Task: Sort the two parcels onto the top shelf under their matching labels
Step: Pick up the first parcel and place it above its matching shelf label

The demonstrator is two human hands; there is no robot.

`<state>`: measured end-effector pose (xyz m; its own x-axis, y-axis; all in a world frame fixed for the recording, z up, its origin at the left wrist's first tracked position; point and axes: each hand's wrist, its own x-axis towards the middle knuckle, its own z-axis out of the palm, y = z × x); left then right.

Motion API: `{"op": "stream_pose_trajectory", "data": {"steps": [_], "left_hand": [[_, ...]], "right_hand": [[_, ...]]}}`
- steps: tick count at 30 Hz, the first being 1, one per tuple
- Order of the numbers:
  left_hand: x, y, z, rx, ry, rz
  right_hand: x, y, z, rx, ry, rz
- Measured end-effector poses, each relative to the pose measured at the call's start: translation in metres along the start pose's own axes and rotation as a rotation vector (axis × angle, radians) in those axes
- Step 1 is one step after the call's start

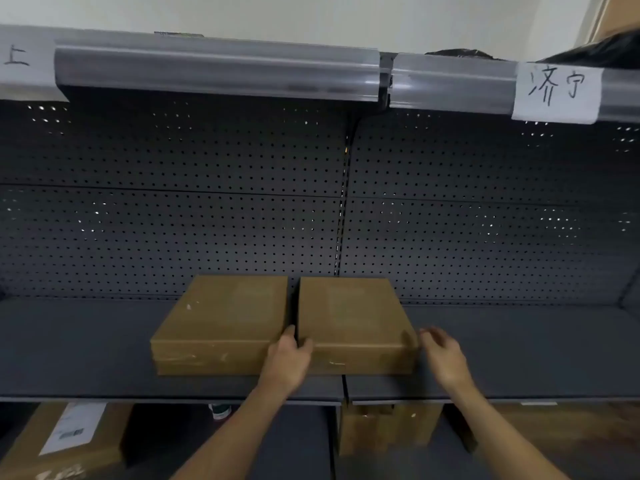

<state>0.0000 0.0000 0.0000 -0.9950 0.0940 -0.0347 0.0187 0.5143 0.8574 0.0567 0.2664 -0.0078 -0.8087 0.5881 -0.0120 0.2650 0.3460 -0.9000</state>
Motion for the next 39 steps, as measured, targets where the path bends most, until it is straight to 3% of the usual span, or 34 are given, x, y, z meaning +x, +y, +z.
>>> {"op": "stream_pose_trajectory", "data": {"steps": [6, 13, 19, 24, 29, 33, 36, 39], "left_hand": [[0.016, 0.001, 0.024, -0.123, -0.006, -0.135], [0.012, -0.008, 0.029, -0.311, 0.060, -0.149], [0.000, -0.013, 0.020, -0.399, 0.149, -0.037], [-0.001, -0.016, 0.007, -0.445, 0.154, 0.055], [-0.007, -0.009, -0.007, -0.374, 0.103, 0.167], [-0.015, -0.011, -0.011, -0.103, 0.150, 0.375], [-0.022, -0.010, -0.018, 0.496, 0.309, 0.623], [-0.029, -0.001, -0.014, 0.877, 0.235, 0.711]], "right_hand": [[0.015, -0.011, 0.026, 0.018, -0.152, 0.135], [0.003, -0.008, 0.030, 0.248, -0.055, 0.176], [-0.012, -0.014, 0.026, 0.618, -0.090, 0.142], [-0.020, -0.021, 0.020, 0.719, -0.105, 0.113], [-0.033, -0.036, 0.023, 0.881, -0.006, 0.105], [-0.043, -0.047, 0.026, 0.924, 0.050, 0.063], [-0.048, -0.054, 0.026, 0.927, 0.043, 0.031], [-0.056, -0.063, 0.029, 0.925, 0.022, 0.003]]}}
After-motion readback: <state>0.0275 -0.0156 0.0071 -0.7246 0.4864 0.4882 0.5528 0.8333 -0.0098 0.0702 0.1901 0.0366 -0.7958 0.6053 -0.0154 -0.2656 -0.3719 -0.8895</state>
